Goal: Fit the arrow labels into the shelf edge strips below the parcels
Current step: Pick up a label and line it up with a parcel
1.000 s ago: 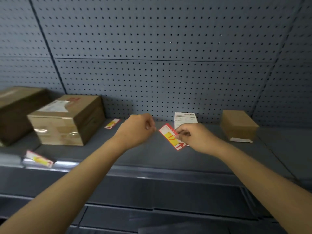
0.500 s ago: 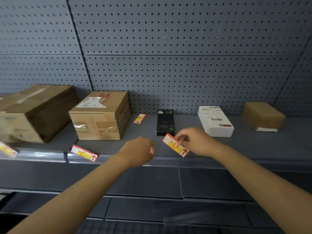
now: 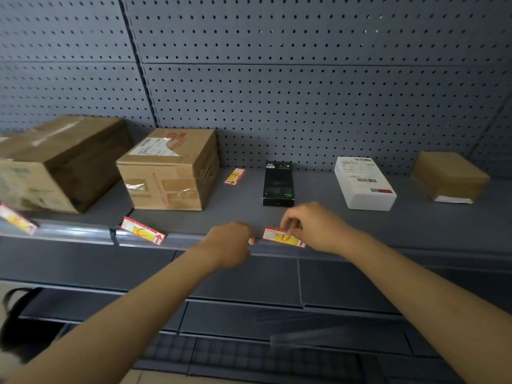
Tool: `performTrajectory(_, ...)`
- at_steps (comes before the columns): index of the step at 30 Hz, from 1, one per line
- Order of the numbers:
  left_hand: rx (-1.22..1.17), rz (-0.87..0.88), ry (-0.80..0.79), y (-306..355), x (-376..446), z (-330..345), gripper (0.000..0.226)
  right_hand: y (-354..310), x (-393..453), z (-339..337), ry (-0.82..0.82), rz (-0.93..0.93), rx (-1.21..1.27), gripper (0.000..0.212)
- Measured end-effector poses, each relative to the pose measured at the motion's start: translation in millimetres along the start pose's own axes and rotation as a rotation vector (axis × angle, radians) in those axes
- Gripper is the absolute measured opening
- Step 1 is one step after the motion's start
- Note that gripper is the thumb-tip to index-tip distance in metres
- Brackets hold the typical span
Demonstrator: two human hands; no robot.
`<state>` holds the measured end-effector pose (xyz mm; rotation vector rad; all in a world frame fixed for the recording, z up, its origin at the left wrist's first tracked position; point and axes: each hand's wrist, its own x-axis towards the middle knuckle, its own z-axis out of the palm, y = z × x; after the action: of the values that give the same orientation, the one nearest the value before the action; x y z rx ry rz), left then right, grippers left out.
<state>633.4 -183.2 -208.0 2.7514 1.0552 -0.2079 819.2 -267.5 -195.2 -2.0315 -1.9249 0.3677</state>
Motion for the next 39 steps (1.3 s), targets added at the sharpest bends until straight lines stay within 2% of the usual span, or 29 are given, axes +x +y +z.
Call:
performTrajectory(6, 0.056, 0.004, -0.024, 3, 4, 3, 0.031, -1, 3, 6, 0.002, -0.006, -0.113, 0.018)
performTrajectory(15, 0.087, -0.011, -0.026, 5, 2, 5, 0.038, -11, 18, 24, -0.002, -0.126, -0.258, 0.024)
performTrajectory(28, 0.044, 0.020, -0.048, -3, -5, 1, 0.044, -9, 14, 18, 0.034, -0.118, -0.194, 0.017)
performTrajectory(33, 0.037, 0.015, 0.011, -8, -9, -10, 0.038, -7, 11, 7, 0.090, -0.058, -0.152, 0.016)
performTrajectory(39, 0.085, -0.017, 0.081, -20, -16, -33, 0.034, -7, 11, -7, 0.084, 0.002, -0.077, 0.019)
